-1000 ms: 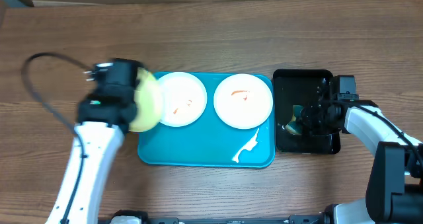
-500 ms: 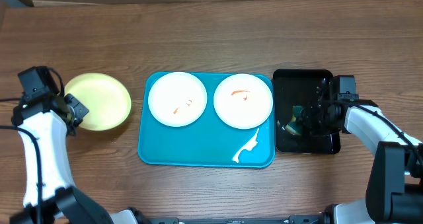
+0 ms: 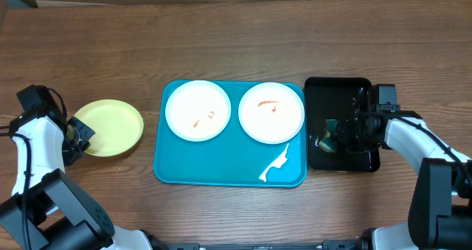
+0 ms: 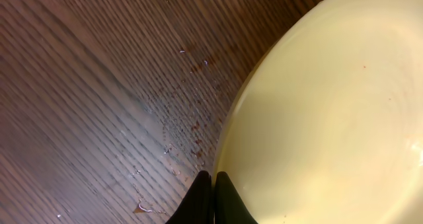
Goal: Clean dirty plates on tray and stack at the side
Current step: 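Set the yellow plate on the table left of the tray, then move left gripper to the white plate rim and grip it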
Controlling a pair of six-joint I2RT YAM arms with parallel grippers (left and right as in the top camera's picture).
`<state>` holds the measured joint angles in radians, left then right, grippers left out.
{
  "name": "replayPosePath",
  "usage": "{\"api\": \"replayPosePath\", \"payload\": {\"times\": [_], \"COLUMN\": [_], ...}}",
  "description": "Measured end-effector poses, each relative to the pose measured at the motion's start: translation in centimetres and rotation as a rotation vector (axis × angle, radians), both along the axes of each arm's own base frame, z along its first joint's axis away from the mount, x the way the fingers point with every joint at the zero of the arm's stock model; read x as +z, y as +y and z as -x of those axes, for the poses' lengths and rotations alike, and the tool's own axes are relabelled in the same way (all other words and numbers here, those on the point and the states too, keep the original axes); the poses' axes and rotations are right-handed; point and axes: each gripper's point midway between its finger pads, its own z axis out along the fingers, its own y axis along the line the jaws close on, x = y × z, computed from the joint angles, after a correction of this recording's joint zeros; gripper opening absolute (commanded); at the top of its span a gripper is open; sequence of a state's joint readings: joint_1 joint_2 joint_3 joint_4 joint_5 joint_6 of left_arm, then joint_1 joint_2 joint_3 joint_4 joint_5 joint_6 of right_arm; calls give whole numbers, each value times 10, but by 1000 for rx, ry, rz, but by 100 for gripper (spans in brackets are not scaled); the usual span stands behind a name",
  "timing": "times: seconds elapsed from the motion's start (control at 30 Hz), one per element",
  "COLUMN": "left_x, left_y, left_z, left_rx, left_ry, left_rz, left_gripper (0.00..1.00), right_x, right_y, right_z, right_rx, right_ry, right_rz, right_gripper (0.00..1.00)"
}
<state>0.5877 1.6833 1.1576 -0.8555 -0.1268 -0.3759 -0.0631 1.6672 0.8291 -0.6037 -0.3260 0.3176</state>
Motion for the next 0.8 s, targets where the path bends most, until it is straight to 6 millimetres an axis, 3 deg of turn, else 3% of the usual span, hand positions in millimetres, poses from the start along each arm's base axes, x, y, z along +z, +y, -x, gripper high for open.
{"api": "replayPosePath", "payload": {"times": [0.03,0.1,0.13,0.33,0.47,0.63,0.8], "left_x": [0,0,0,1,13,32,37], "left_y": [1,2,3,-10,-32,-97,-169], "left_z": [1,2,2,-9,-43,-88,-109], "left_rx": [4,6,13,1,-103,-404,-728], "left_ry": [0,2,-1,-59,-205,-343,-360], "left_rz": [0,-1,0,76,176,273,281], "left_gripper": [14,56,66,69,69,73,82], "right_x": [0,0,0,0,0,0,0], "right_y": [0,0,0,0,0,0,0], "right_z": [0,0,0,2,2,2,3], "right_rx": [1,0,1,4,4,4,4], "right_ry": [0,1,2,5,7,9,10], "right_rz": [0,0,0,0,0,-1,-1], "right_gripper": [4,4,4,4,4,4,4]}}
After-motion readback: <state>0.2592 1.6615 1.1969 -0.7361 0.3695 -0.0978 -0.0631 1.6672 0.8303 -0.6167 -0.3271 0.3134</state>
